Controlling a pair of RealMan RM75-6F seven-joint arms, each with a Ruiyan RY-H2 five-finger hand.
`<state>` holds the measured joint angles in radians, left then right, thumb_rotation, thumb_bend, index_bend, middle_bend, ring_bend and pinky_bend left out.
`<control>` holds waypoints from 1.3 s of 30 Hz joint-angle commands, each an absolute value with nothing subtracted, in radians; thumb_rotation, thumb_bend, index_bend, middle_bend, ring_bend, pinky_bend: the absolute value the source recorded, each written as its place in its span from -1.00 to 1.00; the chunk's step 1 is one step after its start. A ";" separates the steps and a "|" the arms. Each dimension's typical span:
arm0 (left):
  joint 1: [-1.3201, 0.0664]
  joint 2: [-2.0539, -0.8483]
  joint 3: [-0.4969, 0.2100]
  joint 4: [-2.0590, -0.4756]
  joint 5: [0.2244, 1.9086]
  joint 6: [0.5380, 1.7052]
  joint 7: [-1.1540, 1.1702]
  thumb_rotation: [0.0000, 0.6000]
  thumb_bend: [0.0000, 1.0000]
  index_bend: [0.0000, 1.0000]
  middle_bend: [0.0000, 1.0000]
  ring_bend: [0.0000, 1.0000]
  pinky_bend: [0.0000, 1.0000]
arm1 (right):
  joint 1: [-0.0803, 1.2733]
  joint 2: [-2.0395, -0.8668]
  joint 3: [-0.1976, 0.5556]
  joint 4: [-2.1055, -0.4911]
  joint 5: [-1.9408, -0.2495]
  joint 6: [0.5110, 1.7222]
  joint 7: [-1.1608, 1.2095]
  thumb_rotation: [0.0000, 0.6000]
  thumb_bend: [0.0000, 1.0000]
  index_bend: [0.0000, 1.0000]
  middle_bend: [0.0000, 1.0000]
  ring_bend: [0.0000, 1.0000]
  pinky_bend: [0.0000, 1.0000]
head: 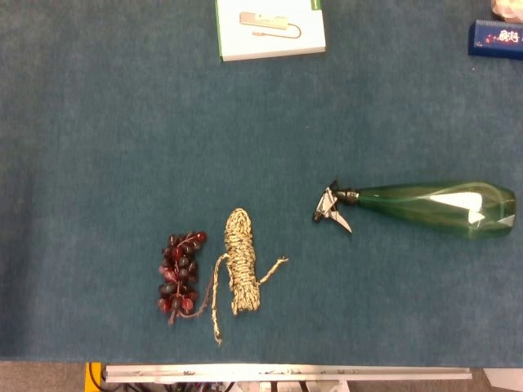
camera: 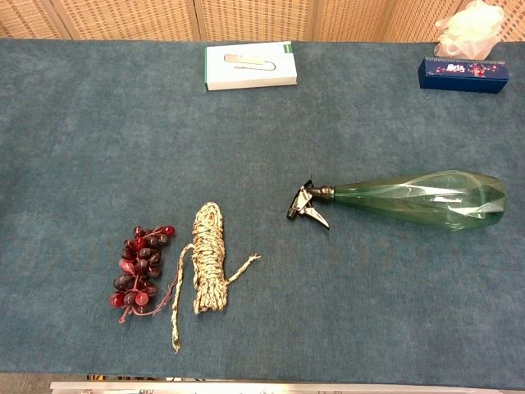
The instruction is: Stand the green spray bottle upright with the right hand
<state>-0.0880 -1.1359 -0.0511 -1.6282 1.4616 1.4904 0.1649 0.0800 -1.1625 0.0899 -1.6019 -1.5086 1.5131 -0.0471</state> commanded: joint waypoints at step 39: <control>-0.088 -1.138 -0.053 -1.629 1.461 1.491 0.162 1.00 0.81 -1.00 -1.00 -1.00 -0.33 | 0.237 -1.239 0.061 -1.863 -1.370 1.234 -0.413 1.00 -1.00 -0.56 -1.00 -1.00 -0.89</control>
<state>-0.0885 -1.1380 -0.0527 -1.6293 1.4611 1.4902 0.1618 0.2321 -1.2333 0.0658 -1.8677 -1.3728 1.2392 -0.4080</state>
